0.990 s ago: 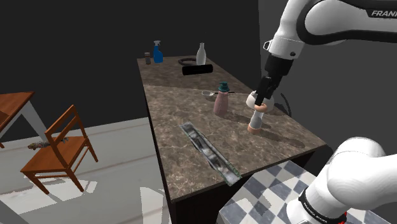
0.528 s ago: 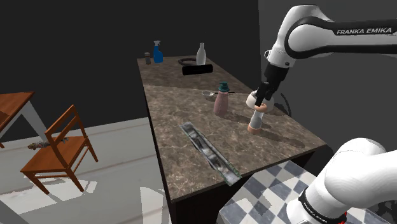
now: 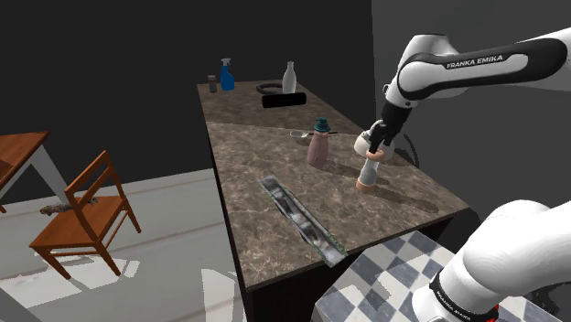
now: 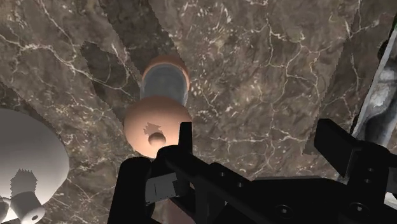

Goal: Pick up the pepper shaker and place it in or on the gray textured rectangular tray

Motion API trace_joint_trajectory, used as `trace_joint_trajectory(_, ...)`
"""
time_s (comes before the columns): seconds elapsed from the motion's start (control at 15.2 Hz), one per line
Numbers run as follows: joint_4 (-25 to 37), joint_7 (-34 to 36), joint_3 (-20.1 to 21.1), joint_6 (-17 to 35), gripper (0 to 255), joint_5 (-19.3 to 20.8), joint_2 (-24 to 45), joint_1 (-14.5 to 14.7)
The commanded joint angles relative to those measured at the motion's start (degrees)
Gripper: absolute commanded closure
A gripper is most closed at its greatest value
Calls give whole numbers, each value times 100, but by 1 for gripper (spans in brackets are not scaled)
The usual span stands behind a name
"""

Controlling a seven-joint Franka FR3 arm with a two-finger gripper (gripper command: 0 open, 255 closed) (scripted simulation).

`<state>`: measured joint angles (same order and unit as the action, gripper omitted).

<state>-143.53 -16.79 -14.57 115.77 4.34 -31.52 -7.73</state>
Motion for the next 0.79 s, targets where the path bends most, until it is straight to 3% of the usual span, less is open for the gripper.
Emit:
trace_joint_trajectory(0.0, 36, -109, -152, 229, 0, 84, 212, -93)
trace_joint_trajectory(0.33, 225, -413, -550, 834, 0, 165, 904, -249)
trace_joint_trajectory(0.73, -30, -462, -620, 1353, 0, 117, 1174, -218)
